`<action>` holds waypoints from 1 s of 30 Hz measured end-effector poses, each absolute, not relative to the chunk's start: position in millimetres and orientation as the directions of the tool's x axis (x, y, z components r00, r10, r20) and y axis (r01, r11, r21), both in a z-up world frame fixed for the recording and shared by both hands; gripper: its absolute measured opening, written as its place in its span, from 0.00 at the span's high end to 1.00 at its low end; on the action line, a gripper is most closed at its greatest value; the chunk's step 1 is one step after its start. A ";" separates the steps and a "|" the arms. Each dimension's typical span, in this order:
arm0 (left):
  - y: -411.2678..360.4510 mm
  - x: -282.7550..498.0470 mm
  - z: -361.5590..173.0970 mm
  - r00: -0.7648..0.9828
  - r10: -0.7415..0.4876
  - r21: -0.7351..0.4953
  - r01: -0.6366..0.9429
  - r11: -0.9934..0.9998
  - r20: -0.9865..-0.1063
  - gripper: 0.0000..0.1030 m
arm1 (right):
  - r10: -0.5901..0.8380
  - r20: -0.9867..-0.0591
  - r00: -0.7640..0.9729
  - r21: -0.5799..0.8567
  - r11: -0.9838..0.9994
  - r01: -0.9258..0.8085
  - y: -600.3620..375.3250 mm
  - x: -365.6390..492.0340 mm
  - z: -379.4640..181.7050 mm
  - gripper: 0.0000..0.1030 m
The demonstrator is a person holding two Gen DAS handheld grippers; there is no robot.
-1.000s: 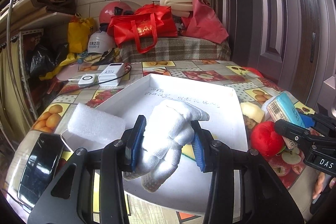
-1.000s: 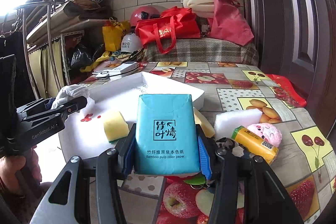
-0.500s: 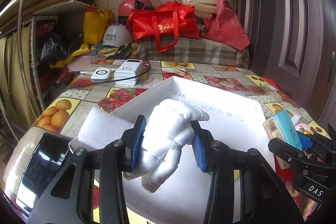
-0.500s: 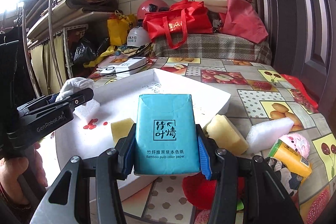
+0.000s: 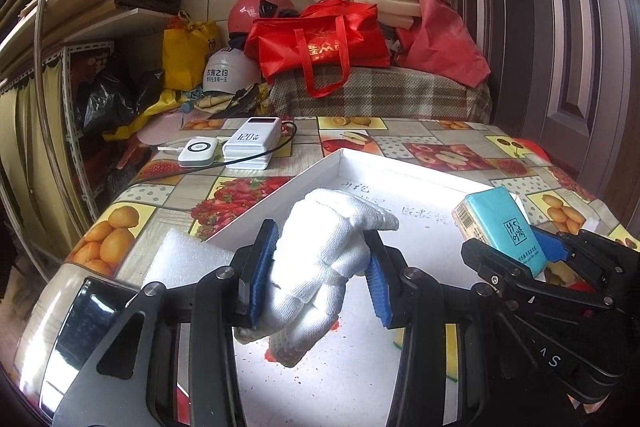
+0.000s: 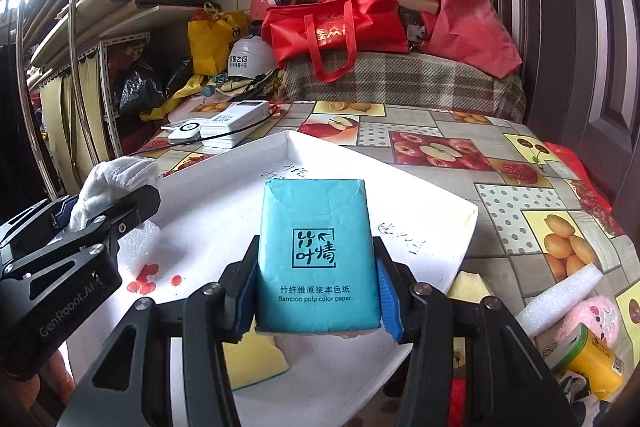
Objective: Organize soft objects
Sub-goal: 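Carry tissue pack and glove into the white box, opening both grippers to release, then grasp the yellow juice carton with the right gripper while the left grasps the red plush apple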
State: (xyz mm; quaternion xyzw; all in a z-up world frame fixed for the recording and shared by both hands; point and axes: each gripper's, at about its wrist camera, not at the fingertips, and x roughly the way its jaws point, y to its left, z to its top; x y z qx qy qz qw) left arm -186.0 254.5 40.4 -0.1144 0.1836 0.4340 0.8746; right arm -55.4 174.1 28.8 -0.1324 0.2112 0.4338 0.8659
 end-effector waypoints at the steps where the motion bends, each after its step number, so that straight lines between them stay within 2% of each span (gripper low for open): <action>1: 255.0 -185.3 40.3 0.554 0.717 -0.038 -0.801 0.597 -0.422 0.60 | 0.695 -0.481 0.534 -0.046 0.588 -0.807 174.1 -55.5 28.7 0.51; 10: 259.3 -183.4 38.9 0.531 0.726 -0.035 -0.817 0.576 -0.436 0.57 | 0.691 -0.470 0.549 -0.067 0.593 -0.803 174.7 -59.0 30.0 0.50; 12: 258.8 -183.1 39.0 0.511 0.742 -0.024 -0.830 0.558 -0.434 0.53 | 0.692 -0.464 0.553 -0.072 0.592 -0.802 174.5 -59.8 30.5 0.43; 13: 258.2 -182.9 39.1 0.502 0.750 -0.018 -0.835 0.549 -0.431 0.52 | 0.693 -0.461 0.555 -0.075 0.593 -0.802 174.3 -60.3 30.5 0.30; 14: 257.8 -183.2 39.2 0.492 0.757 -0.014 -0.842 0.540 -0.429 0.51 | 0.692 -0.459 0.558 -0.080 0.593 -0.801 174.4 -60.4 30.7 0.22; 16: 257.7 -185.2 38.7 0.477 0.768 -0.012 -0.853 0.522 -0.427 0.45 | 0.688 -0.456 0.565 -0.081 0.600 -0.796 174.0 -60.3 31.1 0.21; 18: 257.8 -190.5 39.1 0.451 0.790 -0.022 -0.873 0.487 -0.416 0.28 | 0.687 -0.456 0.566 -0.077 0.603 -0.794 173.3 -59.1 31.3 0.18; 21: 261.5 -203.5 39.6 0.438 0.805 -0.076 -0.891 0.447 -0.400 0.12 | 0.688 -0.452 0.568 -0.060 0.612 -0.789 170.5 -56.5 31.9 0.08; 22: 262.9 -205.9 39.4 0.442 0.801 -0.091 -0.891 0.446 -0.403 0.01 | 0.685 -0.453 0.571 -0.058 0.616 -0.786 170.3 -56.2 31.7 0.00; 30: 255.5 -204.6 42.0 0.449 0.812 -0.078 -0.887 0.455 -0.372 0.00 | 0.701 -0.402 0.589 -0.129 0.594 -0.794 171.9 -74.5 34.3 0.00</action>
